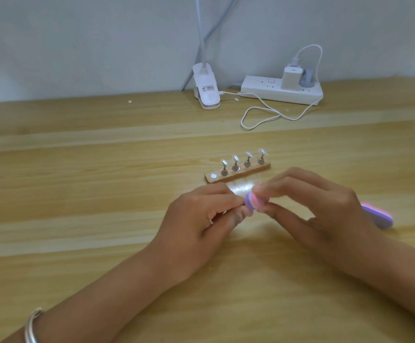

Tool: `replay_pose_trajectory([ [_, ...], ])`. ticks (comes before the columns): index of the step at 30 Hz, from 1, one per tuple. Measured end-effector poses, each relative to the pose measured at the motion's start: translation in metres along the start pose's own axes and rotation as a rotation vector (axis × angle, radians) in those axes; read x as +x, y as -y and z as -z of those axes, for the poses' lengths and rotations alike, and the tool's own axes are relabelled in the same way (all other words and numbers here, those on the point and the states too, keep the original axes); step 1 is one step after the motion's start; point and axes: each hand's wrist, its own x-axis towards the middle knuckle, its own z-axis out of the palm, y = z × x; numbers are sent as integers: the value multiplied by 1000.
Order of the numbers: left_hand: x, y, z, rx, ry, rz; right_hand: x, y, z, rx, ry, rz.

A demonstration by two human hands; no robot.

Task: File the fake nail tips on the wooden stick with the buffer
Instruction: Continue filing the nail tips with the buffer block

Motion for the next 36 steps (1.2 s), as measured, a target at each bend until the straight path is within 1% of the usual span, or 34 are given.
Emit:
replay_pose_trajectory([
  [3, -1, 1, 1, 3, -6, -6, -3, 6, -6, 1, 20, 72],
  [4, -1, 0, 1, 8, -6, 1, -2, 3, -5, -15, 27, 71],
  [5, 0, -1, 1, 8, -8, 11, -1, -2, -3, -42, 26, 45],
  [7, 0, -4, 0, -7, -11, 28, 3, -14, 7, -66, -8, -68],
  [9, 0, -5, 0, -7, -12, 35, 6, -16, 13, -18, -80, -138],
  [11, 1, -2, 0, 10, -14, 34, 4, -5, 9, 18, -94, -77],
  [14, 2, -2, 0, 11, 13, -9, -1, 5, -3, -1, 5, 71],
  [16, 2, -1, 0, 26, 17, 6, 0, 1, -5, -43, 21, 66],
  [18, 1, 2, 1, 26, 18, 26, 2, -1, -6, -38, 12, 50],
  [21, 2, 2, 1, 2, 25, 21, 0, 0, -7, -28, 15, 80],
  [25, 3, 2, 1, -12, 18, 37, 1, -4, -3, -30, 23, 27],
  [29, 3, 3, 1, -28, 10, 33, 2, -1, -7, -4, 37, 86],
  [33, 3, 4, 0, 1, 16, 58, 3, -5, -4, -17, 51, 42],
  [36, 2, 5, 0, 5, 5, 44, -1, 2, -9, -14, 61, 106],
])
